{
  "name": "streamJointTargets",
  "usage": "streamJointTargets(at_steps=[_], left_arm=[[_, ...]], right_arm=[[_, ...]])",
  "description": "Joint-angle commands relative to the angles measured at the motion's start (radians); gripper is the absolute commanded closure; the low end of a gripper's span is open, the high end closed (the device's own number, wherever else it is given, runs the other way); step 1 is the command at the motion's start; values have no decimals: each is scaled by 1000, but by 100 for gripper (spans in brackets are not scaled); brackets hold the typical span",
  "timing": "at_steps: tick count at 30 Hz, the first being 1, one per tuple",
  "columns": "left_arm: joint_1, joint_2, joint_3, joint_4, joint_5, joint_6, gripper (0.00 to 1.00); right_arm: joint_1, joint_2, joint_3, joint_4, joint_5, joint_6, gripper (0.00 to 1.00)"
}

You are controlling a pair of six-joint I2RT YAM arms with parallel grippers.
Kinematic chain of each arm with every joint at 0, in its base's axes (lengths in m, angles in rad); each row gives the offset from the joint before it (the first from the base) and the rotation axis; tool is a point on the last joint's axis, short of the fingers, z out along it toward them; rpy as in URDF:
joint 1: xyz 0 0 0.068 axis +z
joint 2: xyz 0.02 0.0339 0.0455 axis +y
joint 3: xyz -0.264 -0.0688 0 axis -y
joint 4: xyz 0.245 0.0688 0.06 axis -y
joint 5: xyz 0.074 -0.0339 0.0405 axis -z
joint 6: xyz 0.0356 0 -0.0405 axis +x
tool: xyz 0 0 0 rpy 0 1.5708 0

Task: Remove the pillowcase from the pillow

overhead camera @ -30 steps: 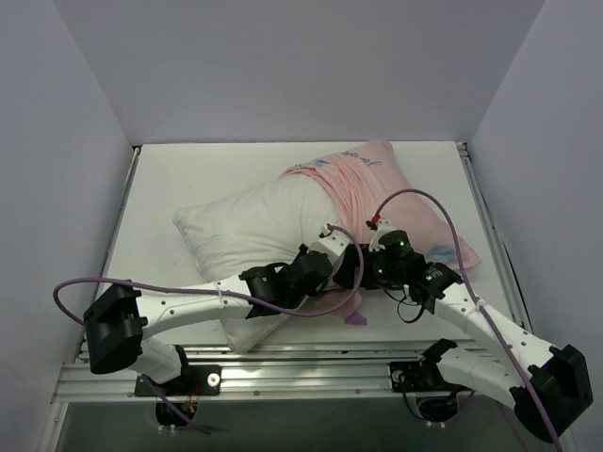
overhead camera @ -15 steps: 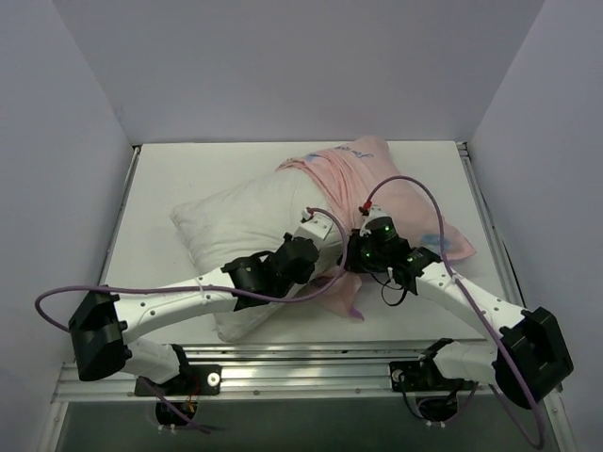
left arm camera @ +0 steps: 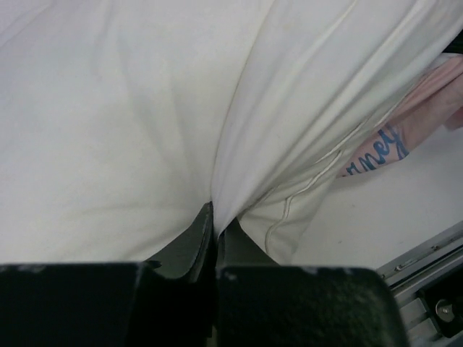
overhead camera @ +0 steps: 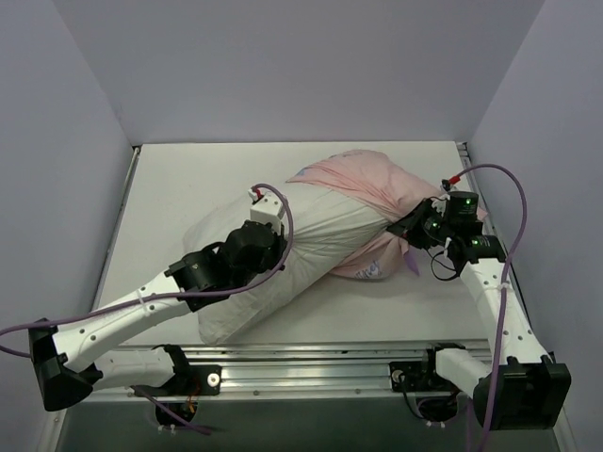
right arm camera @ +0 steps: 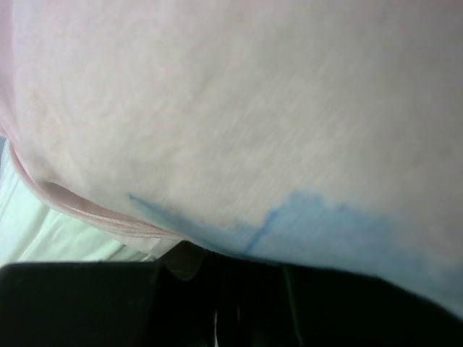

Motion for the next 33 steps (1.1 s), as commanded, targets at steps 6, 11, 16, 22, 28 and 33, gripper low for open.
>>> streamJointTargets(at_steps=[6,11,16,22,28,33], left_arm=[[9,-149,-28,-257,143,45,58],[4,-143,31,-205,286,-24,6],[191,-89,202,-258,338,14,6],[530,118,282,-251,648,140,6],[671,345,349,-217,858,226,6],[696,456,363,-214,1074,251,6]], right_arm=[[-109,-69,77,53,104,-70,86],[-108,-115,152,-100,86,-206,43],[-83,-126,158,-91,42,-245,26],[-14,-114,184,-82,41,-306,14],[70,-71,246,-85,49,-352,12],[115,-7,298,-63,15,-364,12]])
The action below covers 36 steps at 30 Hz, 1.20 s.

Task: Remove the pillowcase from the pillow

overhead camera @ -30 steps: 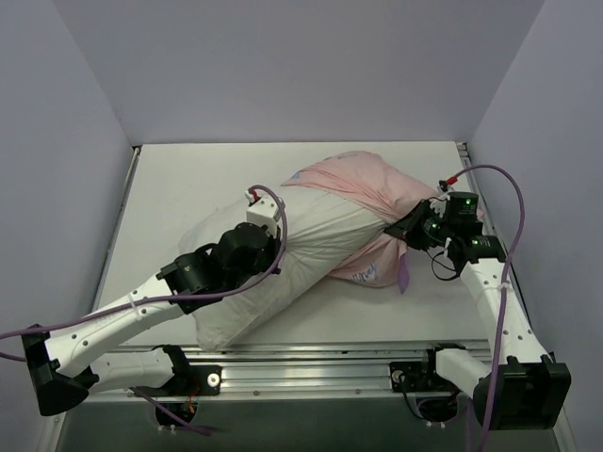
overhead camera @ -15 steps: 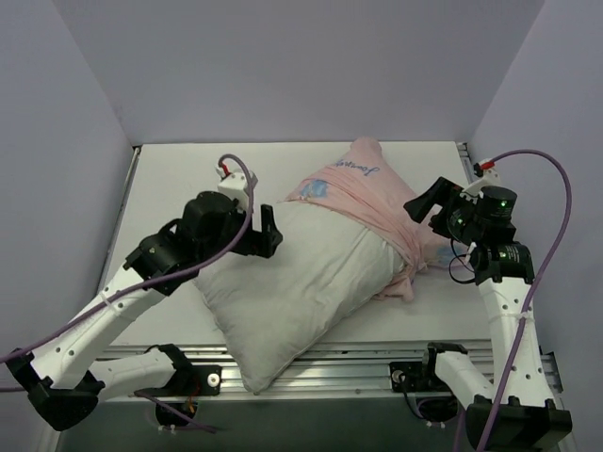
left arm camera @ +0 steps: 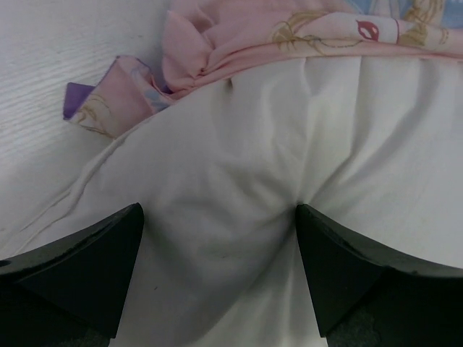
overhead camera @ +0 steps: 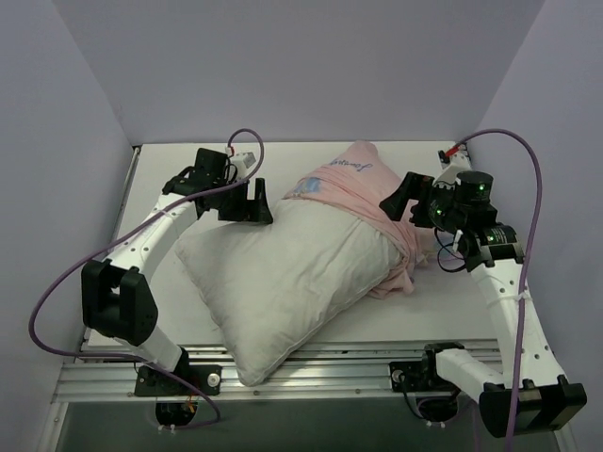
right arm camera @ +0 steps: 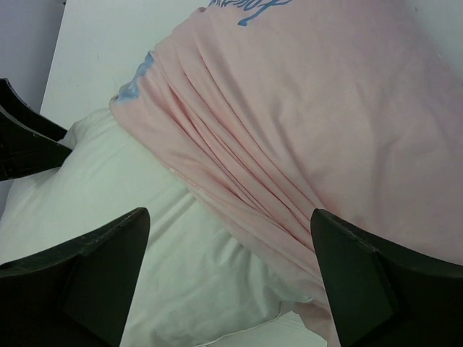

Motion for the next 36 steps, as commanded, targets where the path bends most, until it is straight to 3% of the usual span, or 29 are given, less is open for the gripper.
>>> streamJointTargets(at_steps=[1,3,8,9,12,13,15,21,27,30,31,34,36], left_arm=[[4,16,48,11,261,50,6],[1,16,-13,35,342,27,6],[-1,-22,-149,69,394,1,3],[-1,-24,-167,90,419,-6,20],[-2,-25,-232,126,431,-35,54],[-1,-25,-239,130,428,-39,79],[1,-33,-259,140,411,-42,97],[4,-99,-191,91,263,-12,98],[4,-147,-60,-15,62,28,98],[-1,-162,26,-63,-47,52,98],[-2,-163,73,-70,-75,60,98],[-19,-168,162,-97,-168,102,98],[-30,-171,208,-112,-220,128,98]], right_arm=[[37,73,73,36,-21,-38,12],[99,113,144,34,21,-52,12],[319,309,334,7,204,-111,12],[372,348,369,-19,227,-122,12],[425,492,494,-44,298,-157,12],[454,561,518,-50,313,-185,12],[481,631,615,-103,330,-220,12],[563,895,814,-234,370,-319,11],[574,1003,815,-304,412,-308,15],[566,1009,792,-325,465,-302,30],[563,1009,790,-329,488,-297,51],[545,1002,790,-340,574,-267,96],[508,983,790,-337,611,-238,100]])
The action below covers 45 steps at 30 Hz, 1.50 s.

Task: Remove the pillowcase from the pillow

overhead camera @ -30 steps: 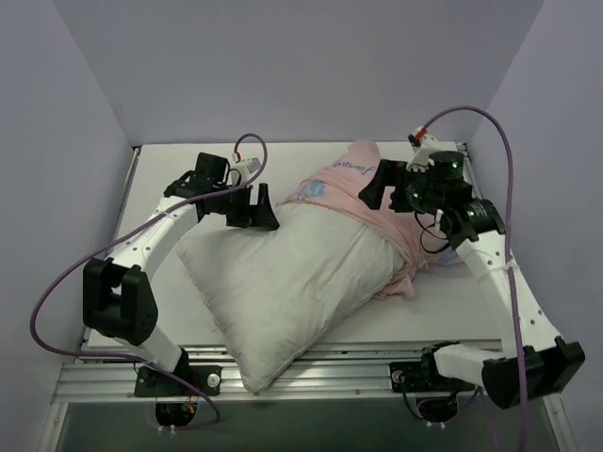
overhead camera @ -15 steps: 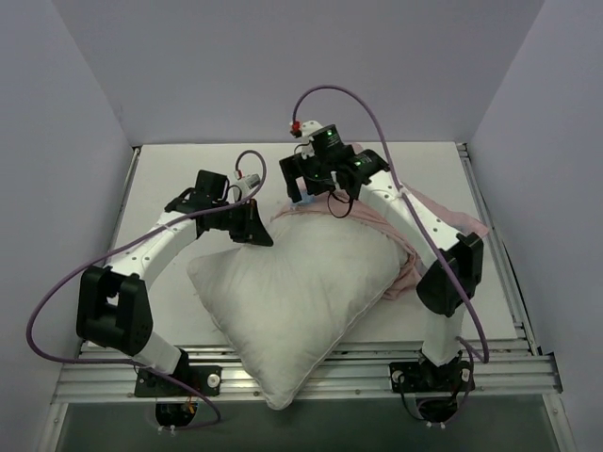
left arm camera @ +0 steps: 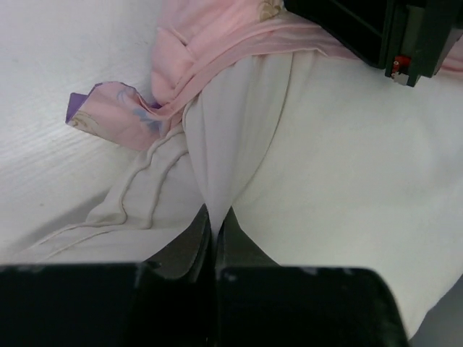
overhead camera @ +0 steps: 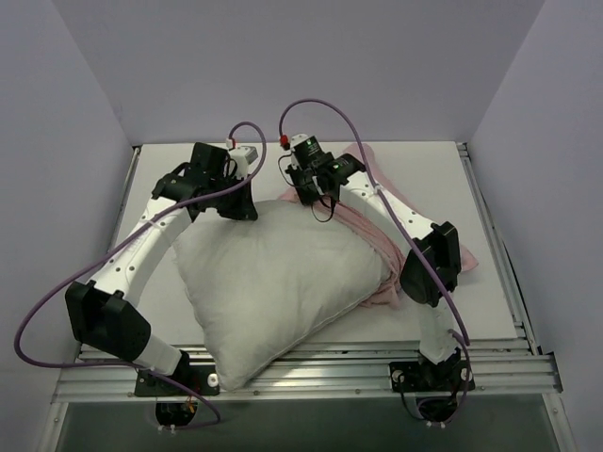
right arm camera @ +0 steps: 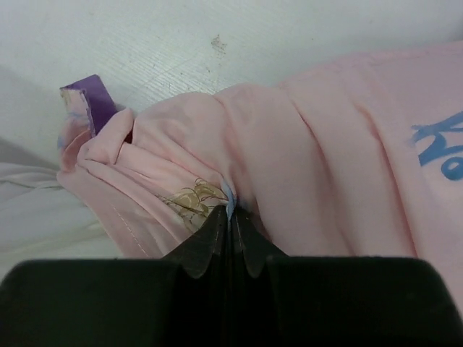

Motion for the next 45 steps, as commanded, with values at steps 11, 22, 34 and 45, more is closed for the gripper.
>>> streamJointTargets(at_steps=[11,22,34,45], left_arm=[[-15,-220,255,11,-357,110,98],[-12,-463,2,-6,-603,92,98],[-12,-328,-131,210,-482,23,98],[-67,-205,-5,305,-463,139,3]], right_arm=[[-518,-360,-204,126,54,375,100],[-792,-561,-449,332,-102,568,100],[-446,-565,-532,340,-263,425,70],[-169,-776,-860,276,-122,402,36]])
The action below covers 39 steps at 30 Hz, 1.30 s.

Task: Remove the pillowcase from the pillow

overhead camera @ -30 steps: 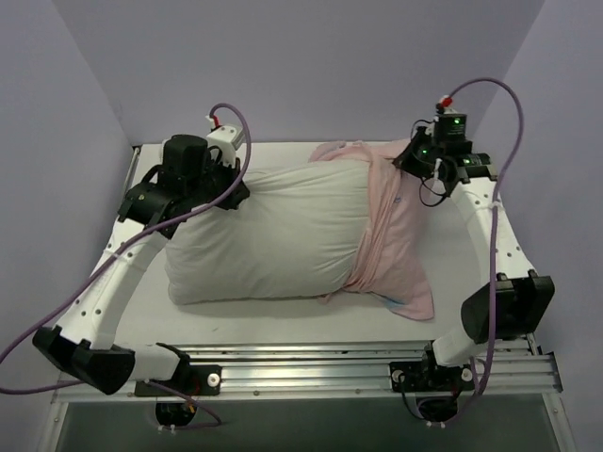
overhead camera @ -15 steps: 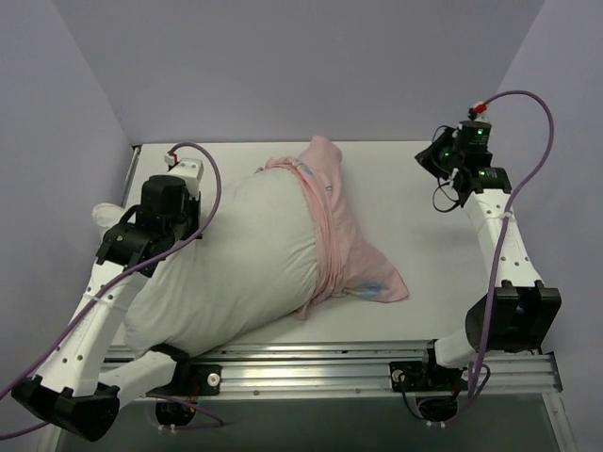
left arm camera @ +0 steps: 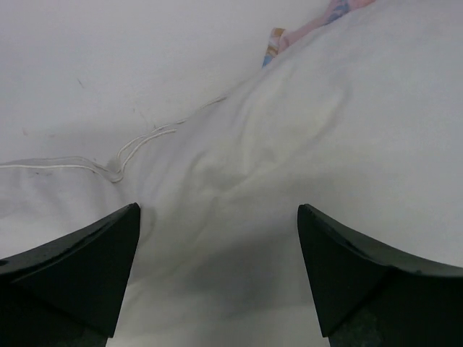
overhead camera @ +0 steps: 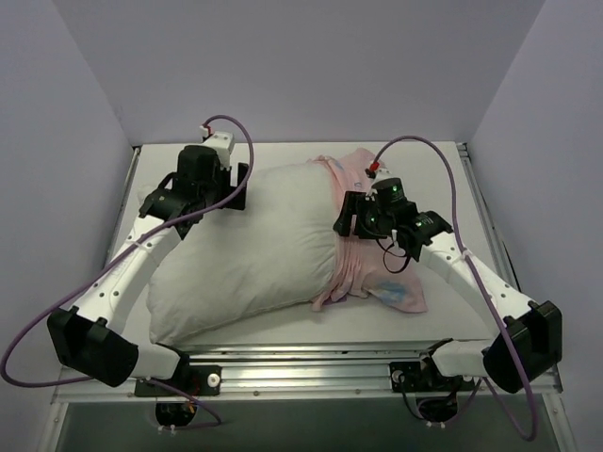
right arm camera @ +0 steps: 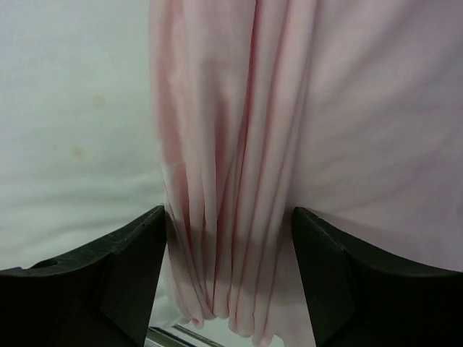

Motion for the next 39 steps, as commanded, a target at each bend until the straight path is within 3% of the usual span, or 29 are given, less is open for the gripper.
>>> streamJointTargets(at_steps=[1,5,9,13,19,24,28,32,33,37,39], left_arm=[[-81,-95,33,133,40,119,3],[-349,-188,-101,197,16,327,5],[-545,-220,-219,219,-32,351,6],[-697,-185,-293,240,-188,316,6],[-770,-64,-368,338,-314,291,6],[-758,90,-366,388,-443,257,6],[-733,168,-371,457,-434,228,0],[-707,236,-354,483,-437,176,37],[-698,245,-351,490,-431,167,58],[-667,230,-353,533,-385,147,97],[-655,214,-325,523,-360,147,98]], right_arm=[[21,-96,-92,4,47,11,36],[24,-49,-101,43,47,8,35],[21,60,26,47,74,-42,35],[2,184,197,6,108,-90,35],[-44,217,276,21,44,-86,34],[-68,102,204,6,7,-96,29],[-64,-77,62,-2,16,-99,29],[-58,-213,-43,-29,13,-81,28],[-54,-233,-63,-43,13,-78,28],[-50,-309,-169,-60,-8,-72,28],[-48,-316,-224,-59,-31,-60,28]])
